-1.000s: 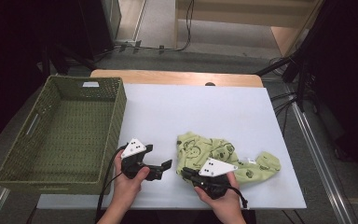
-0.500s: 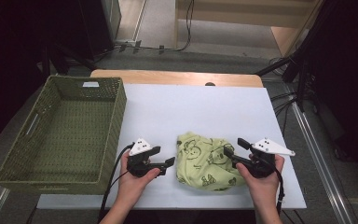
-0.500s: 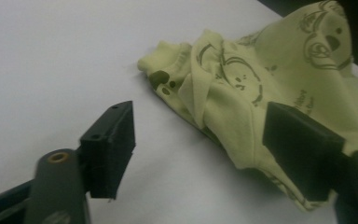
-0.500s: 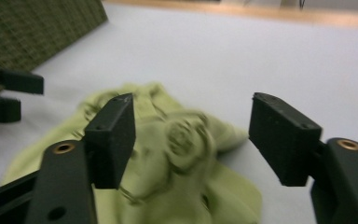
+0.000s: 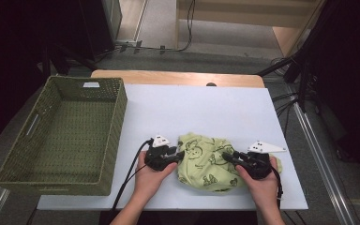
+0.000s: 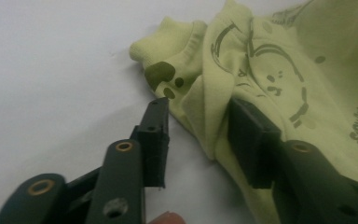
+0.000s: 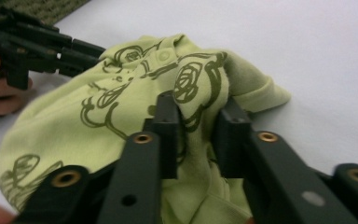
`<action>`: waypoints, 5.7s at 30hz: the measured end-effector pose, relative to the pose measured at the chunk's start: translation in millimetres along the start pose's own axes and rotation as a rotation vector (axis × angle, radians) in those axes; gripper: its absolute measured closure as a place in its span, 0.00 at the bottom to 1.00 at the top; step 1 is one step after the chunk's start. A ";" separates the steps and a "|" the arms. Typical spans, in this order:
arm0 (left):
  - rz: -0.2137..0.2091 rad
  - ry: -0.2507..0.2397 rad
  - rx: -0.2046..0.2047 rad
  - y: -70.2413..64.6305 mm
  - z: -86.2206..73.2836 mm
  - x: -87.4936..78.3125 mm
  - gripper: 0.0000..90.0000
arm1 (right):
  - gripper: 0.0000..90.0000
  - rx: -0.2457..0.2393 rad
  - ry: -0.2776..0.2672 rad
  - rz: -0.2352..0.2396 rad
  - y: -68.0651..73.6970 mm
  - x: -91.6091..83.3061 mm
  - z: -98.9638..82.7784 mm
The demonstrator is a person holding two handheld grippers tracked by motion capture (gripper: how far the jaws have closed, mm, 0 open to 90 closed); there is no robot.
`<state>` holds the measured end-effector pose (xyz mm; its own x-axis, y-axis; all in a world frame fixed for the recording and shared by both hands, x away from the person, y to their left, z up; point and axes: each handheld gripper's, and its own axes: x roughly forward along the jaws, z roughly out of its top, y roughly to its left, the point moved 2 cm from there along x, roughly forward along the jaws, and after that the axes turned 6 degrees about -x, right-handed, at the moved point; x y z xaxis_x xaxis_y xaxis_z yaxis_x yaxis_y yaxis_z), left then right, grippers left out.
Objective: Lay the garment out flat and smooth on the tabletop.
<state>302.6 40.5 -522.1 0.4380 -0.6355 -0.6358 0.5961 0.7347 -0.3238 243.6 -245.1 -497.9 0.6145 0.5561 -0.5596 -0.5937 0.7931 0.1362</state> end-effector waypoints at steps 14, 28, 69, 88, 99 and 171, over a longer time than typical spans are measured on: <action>0.008 -0.096 0.063 -8.0 7.1 -42.8 0.99 | 0.89 -0.060 -0.085 -0.068 11.1 -24.1 9.3; 0.068 -0.300 0.145 -32.8 45.9 -118.2 0.99 | 0.89 -0.121 -0.206 -0.110 16.1 -52.0 52.5; 0.096 -0.012 -0.030 37.8 30.4 6.4 0.42 | 0.46 0.123 0.025 -0.184 -80.1 2.6 21.5; 0.099 0.013 0.018 36.5 24.0 12.0 0.97 | 0.44 0.030 -0.041 -0.139 -24.1 -44.2 -15.9; 0.104 0.003 0.000 39.2 25.2 12.1 0.98 | 0.47 -0.052 0.041 -0.032 32.9 -29.9 -57.6; 0.002 -0.043 0.009 27.1 31.4 -5.5 0.63 | 0.51 -0.014 -0.074 -0.177 30.1 -46.6 -19.4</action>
<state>337.5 56.4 -505.4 0.4680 -0.6437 -0.6055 0.6009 0.7342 -0.3161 187.1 -252.0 -483.6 0.7464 0.4255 -0.5117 -0.4800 0.8768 0.0290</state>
